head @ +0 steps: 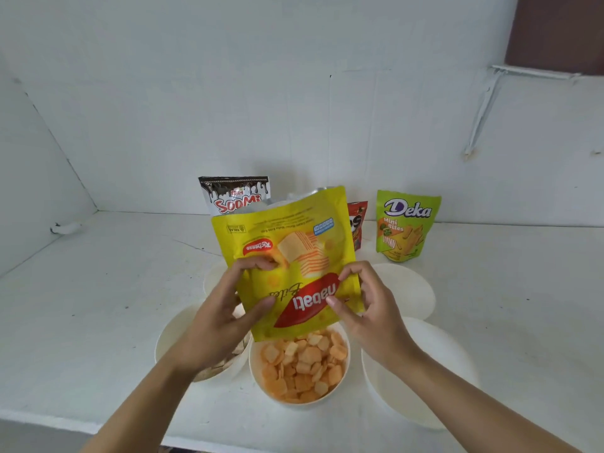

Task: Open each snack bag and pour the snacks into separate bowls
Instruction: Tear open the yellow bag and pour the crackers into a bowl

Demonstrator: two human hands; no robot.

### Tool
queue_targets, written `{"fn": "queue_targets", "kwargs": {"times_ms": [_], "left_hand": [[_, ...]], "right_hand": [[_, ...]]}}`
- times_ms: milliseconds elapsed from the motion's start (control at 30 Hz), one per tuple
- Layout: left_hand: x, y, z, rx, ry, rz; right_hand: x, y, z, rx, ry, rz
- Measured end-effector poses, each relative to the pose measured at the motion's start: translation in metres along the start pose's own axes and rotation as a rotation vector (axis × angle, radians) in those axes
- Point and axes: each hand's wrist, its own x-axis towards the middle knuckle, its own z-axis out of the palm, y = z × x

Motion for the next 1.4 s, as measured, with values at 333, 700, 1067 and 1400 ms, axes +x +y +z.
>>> {"fn": "queue_targets", "kwargs": {"times_ms": [333,700,1067,1400], "left_hand": [[-0.004,-0.009,-0.001,0.163,0.012,-0.068],[-0.006,-0.011,0.001,0.336,0.001,-0.172],[-0.014,-0.021,-0.001,-0.100,0.305,-0.270],[-0.020,0.006,-0.031,0.434,0.112,-0.459]], "right_hand": [[-0.009,0.011,-0.001,-0.118,-0.001,0.021],[-0.008,0.011,-0.002,-0.042,-0.021,0.120],[0.021,-0.005,-0.006,0.573,0.152,0.508],[0.050,-0.034,0.042,0.589,0.018,0.358]]}}
